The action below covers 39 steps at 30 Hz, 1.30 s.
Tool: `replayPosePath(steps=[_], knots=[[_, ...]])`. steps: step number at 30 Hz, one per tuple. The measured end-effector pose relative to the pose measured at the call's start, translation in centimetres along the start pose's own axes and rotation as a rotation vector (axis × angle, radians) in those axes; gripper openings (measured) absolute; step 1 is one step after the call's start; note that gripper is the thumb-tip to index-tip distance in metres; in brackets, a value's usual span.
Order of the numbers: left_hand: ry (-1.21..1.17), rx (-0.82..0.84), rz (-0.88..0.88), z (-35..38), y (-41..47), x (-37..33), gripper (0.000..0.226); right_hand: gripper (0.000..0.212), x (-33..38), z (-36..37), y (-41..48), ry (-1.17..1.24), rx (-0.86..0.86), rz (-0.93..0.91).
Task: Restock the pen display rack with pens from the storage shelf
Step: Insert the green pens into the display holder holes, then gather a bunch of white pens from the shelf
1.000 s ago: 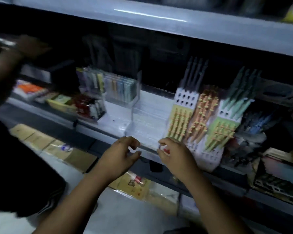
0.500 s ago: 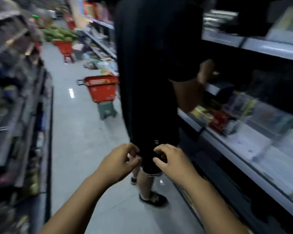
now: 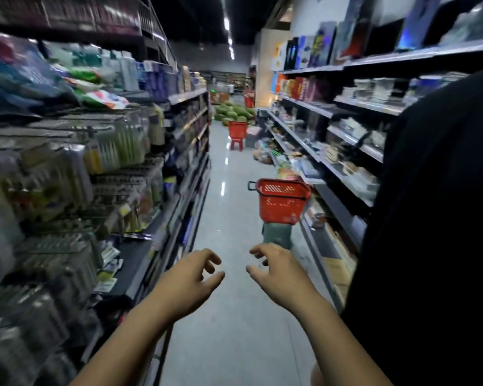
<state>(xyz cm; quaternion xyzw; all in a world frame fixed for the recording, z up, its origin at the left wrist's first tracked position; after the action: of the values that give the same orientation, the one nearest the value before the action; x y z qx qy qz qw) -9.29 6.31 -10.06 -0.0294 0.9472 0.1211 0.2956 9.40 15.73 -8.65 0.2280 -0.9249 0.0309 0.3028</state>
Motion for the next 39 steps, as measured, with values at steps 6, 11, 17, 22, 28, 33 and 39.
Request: replayPosePath(steps=[6, 11, 17, 22, 28, 33, 39], knots=[[0.028, -0.048, 0.005, -3.8, 14.3, 4.6, 0.025, 0.037, 1.6, -0.4, 15.6, -0.003, 0.018, -0.048], [0.014, -0.119, 0.028, -6.3, 26.7, 7.6, 0.023, 0.036, 3.2, -1.4, 29.3, -0.033, 0.005, -0.084], [0.052, -0.163, 0.075, -7.7, 41.8, 14.5, 0.025, 0.036, 3.8, -0.5, 46.3, -0.057, -0.051, -0.109], [0.129, -0.198, 0.146, -11.7, 57.5, 20.1, 0.025, 0.037, 5.9, -1.6, 62.7, -0.127, -0.13, -0.115], [0.088, -0.207, 0.217, -15.5, 74.5, 23.9, 0.022, 0.034, 8.3, -5.1, 78.6, -0.099, -0.239, -0.085], [0.028, -0.168, 0.266, -14.9, 90.4, 28.4, 0.021, 0.035, 6.4, -5.4, 93.5, -0.053, -0.28, -0.053], [0.046, -0.229, 0.342, -15.3, 109.7, 33.0, 0.019, 0.033, 3.7, -5.5, 112.8, -0.006, -0.345, -0.075]])
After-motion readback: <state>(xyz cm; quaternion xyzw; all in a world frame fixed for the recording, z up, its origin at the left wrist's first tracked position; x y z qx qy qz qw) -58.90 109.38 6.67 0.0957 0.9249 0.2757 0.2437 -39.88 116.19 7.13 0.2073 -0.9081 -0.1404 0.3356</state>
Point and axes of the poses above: each hand's wrist, its own y-axis towards the middle knuckle, its own z-axis out of the palm, x = y × z, the point moved 4 cm from there along y, towards the middle knuckle, and after that the axes turned 8 degrees about z, right-handed, at the moved point
